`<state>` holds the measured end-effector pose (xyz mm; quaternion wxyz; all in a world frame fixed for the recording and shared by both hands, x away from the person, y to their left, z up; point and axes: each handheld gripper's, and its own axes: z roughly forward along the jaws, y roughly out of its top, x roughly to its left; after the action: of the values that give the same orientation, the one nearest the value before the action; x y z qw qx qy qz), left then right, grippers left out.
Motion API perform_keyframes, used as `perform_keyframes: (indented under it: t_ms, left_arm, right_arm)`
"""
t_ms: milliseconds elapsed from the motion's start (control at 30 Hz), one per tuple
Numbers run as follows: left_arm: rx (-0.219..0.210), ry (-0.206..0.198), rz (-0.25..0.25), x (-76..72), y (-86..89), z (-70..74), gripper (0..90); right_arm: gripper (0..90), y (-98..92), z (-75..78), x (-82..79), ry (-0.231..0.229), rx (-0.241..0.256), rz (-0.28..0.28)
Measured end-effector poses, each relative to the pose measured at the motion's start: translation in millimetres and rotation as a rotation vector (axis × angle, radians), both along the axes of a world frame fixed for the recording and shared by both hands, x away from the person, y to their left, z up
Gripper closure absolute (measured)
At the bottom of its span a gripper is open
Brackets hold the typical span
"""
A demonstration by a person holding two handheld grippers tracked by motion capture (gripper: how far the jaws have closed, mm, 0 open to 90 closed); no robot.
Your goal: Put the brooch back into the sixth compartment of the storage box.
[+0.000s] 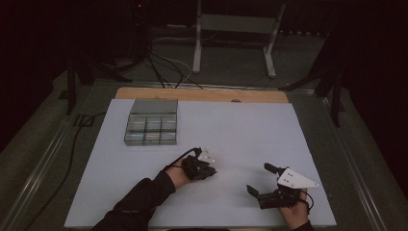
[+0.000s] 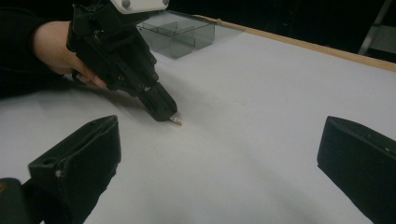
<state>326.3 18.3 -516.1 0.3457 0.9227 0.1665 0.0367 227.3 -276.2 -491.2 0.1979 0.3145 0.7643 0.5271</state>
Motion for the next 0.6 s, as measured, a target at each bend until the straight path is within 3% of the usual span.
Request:
perform_keyframes:
  t_ms: [133, 233, 333, 367, 600]
  left_arm:
    - [0.010, -0.006, -0.008, 0.6, 1.4, 1.9, 88.2]
    - [-0.010, -0.006, 0.000, 0.1, 2.2, 4.3, 88.3]
    - [0.001, -0.019, -0.014, 0.2, 3.8, 8.3, 88.3]
    - [-0.017, -0.015, -0.003, -0.5, 3.7, 8.5, 88.3]
    - [-0.019, -0.019, -0.020, -0.5, 6.6, 15.1, 88.3]
  right_arm:
    - [0.0, -0.1, 0.2, -0.2, -0.001, 0.001, 0.000]
    - [0.0, -0.1, 0.3, -0.2, -0.001, 0.001, -0.001]
    - [0.0, 0.0, 0.0, 0.0, 0.000, 0.000, 0.000]
    - [0.0, -0.1, -0.1, 0.2, 0.003, 0.003, 0.000]
    - [0.0, 0.1, 0.0, 0.0, 0.002, 0.004, 0.000]
